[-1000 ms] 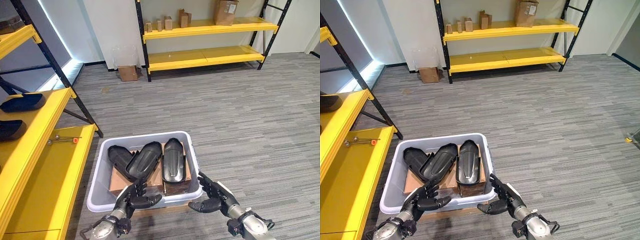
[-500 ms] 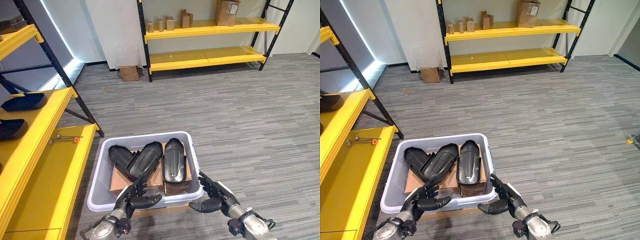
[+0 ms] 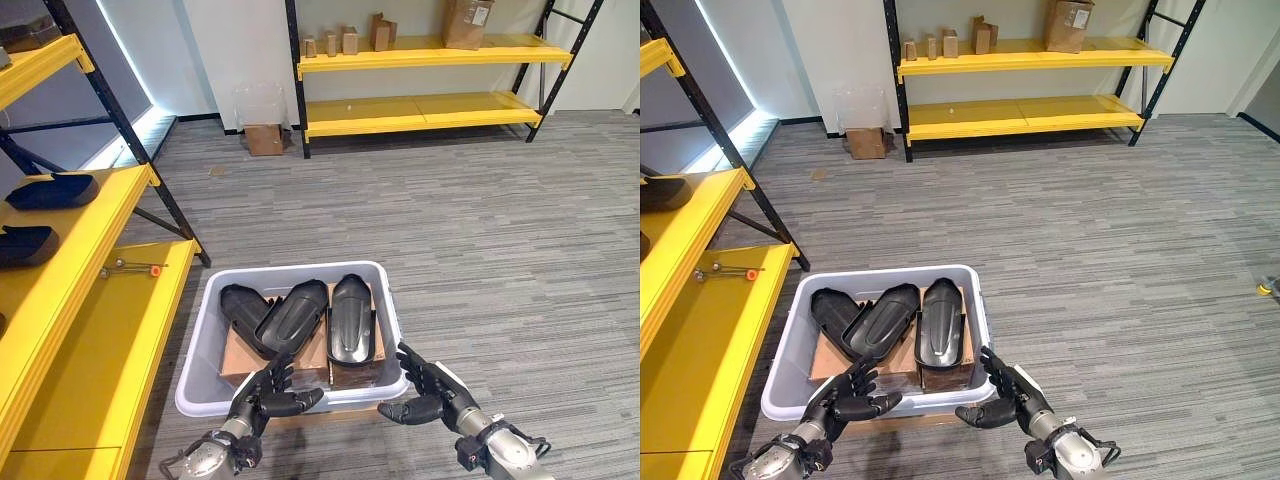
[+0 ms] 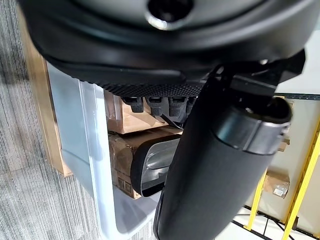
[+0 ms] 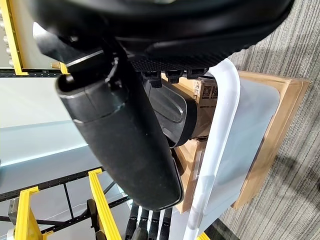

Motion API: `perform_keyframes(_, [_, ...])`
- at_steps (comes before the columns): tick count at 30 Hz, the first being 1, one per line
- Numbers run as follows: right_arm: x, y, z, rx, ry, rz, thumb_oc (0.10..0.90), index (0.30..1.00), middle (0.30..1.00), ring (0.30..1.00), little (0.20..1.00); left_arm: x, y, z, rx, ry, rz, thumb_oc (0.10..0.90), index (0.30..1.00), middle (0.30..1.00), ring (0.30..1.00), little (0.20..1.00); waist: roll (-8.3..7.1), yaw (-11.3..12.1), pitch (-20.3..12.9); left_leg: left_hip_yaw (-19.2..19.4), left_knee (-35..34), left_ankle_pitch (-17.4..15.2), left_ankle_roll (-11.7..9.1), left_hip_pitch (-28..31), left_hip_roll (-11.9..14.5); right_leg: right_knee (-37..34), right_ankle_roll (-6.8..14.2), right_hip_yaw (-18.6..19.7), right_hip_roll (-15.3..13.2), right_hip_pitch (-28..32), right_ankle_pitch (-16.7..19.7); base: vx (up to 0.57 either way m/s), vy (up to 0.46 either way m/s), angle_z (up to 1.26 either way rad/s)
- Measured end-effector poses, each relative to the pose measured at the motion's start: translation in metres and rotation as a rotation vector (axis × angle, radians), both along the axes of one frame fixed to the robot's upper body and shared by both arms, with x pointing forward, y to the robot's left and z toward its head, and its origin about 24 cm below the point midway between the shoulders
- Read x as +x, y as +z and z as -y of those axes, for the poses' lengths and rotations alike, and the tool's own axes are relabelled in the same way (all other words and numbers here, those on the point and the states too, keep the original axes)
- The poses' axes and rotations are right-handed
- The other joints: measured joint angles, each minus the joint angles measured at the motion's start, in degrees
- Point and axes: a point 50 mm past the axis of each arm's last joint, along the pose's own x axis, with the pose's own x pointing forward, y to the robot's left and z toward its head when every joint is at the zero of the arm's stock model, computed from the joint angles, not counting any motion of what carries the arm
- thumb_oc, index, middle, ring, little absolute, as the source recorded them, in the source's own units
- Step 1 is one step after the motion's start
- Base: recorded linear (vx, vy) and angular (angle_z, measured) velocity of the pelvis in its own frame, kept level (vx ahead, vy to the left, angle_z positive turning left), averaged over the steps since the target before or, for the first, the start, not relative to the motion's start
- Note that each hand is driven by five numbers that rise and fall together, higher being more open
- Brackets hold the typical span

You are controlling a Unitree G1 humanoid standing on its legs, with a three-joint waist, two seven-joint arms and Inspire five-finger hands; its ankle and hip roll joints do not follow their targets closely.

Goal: Move parts from the plastic box to the shelf.

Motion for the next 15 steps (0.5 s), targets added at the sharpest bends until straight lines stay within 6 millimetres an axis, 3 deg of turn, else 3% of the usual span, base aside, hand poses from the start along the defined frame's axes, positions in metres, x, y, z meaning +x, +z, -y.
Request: perform_keyframes(15, [0.0001,0.0001,0.0,-0.001,-0.001,0.001,0.9,1.0,1.0,1.0,1.0,0.0016,0.0017,-0.0028,0.02,0.037,0.018,0.9,1.0,1.0,1.0,1.0,0.0,0.0,0.0,0.1,0.0,0.0,0.0,0.0,0.0,0.0,0.0,0.1,0.0,0.0,0.0,0.0,0.0,0.0])
